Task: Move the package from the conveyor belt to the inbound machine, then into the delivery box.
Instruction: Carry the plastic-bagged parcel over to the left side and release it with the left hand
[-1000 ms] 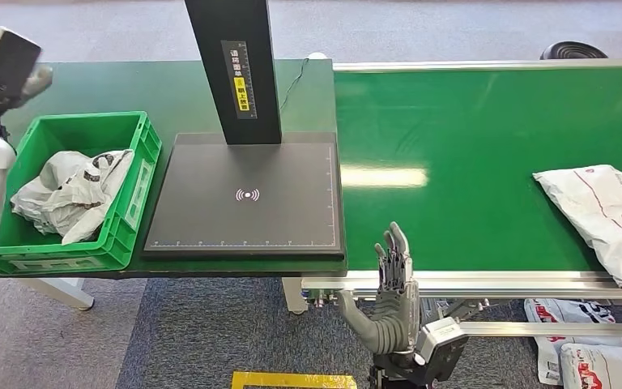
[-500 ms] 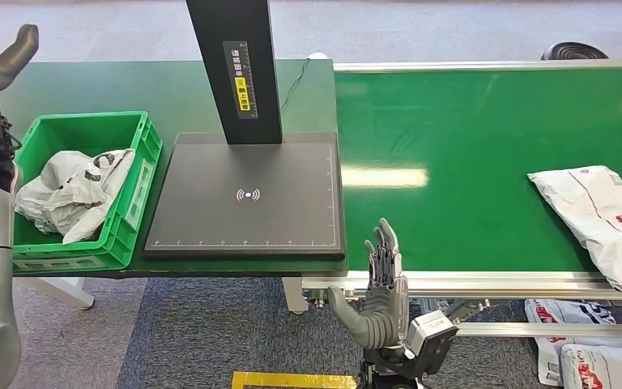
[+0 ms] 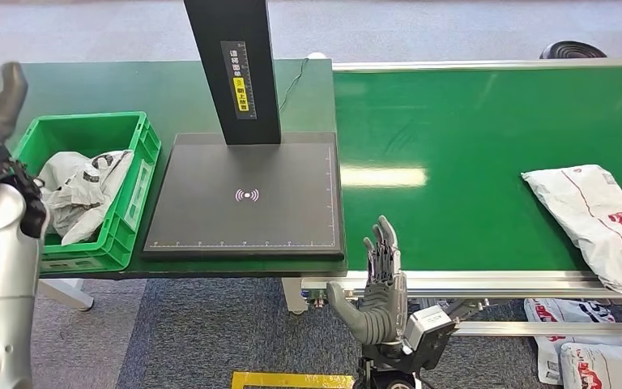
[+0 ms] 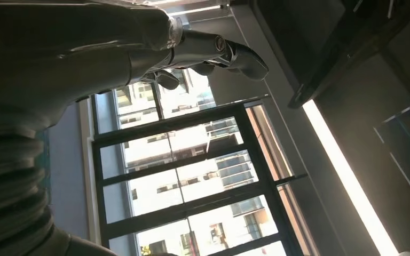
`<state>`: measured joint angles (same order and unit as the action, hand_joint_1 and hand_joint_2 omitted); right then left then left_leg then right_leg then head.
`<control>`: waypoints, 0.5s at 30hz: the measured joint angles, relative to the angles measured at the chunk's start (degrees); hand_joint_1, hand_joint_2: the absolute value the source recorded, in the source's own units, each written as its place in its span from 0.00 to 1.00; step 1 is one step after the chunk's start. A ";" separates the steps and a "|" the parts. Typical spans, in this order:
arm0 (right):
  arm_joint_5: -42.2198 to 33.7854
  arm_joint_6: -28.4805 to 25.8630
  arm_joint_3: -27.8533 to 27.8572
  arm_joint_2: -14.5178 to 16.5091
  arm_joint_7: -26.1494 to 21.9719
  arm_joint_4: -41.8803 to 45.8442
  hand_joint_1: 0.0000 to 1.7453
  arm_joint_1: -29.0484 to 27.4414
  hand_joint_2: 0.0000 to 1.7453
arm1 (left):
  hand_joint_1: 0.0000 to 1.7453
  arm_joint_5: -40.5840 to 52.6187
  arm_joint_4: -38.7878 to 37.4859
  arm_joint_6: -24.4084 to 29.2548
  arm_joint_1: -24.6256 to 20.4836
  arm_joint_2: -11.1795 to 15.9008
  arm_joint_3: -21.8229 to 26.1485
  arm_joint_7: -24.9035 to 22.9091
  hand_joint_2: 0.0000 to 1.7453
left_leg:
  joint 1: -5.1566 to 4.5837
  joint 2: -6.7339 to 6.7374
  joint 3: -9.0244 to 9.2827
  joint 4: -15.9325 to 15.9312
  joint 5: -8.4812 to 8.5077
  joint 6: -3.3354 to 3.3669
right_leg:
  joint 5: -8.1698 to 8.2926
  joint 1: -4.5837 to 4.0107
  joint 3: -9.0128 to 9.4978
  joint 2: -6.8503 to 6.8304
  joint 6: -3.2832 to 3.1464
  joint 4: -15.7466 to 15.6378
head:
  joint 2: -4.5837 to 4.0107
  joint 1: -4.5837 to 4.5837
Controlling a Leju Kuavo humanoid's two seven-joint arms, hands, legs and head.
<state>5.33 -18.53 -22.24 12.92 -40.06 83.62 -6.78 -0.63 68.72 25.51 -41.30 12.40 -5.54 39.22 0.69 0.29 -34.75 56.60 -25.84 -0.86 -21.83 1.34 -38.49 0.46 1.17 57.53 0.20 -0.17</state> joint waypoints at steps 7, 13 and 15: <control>-1.29 -0.06 -0.87 -0.46 0.00 -0.28 0.00 0.43 1.00 | 0.00 2.13 9.89 5.26 16.20 -4.15 -3.49 0.89 1.00 | -0.10 -0.07 0.02 0.00 -0.07 0.05 | -0.08 0.11 0.06 -0.02 0.12 -0.02 | 0.00 -0.01; -0.51 -1.28 -1.13 -0.86 0.00 -0.80 0.00 0.43 1.00 | 0.00 0.00 15.51 4.12 26.81 -11.31 -7.55 0.90 1.00 | -0.12 -0.05 0.04 0.01 -0.18 0.12 | -0.09 0.13 0.11 -0.01 0.13 -0.03 | 0.00 -0.01; -0.27 -1.76 -1.14 -0.98 0.00 -0.88 0.00 0.38 1.00 | 0.00 -1.46 17.96 0.87 30.40 -14.21 -7.28 0.91 1.00 | -0.11 -0.03 0.05 0.01 -0.22 0.15 | -0.11 0.13 0.11 0.00 0.16 -0.03 | 0.00 -0.02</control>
<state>5.05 -20.28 -23.39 11.93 -40.06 82.74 -6.40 -2.09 86.68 26.38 -10.90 -1.81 -12.82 40.12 0.57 0.26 -34.70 56.60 -26.06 -0.71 -21.94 1.47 -38.38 0.45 1.33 57.50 0.20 -0.19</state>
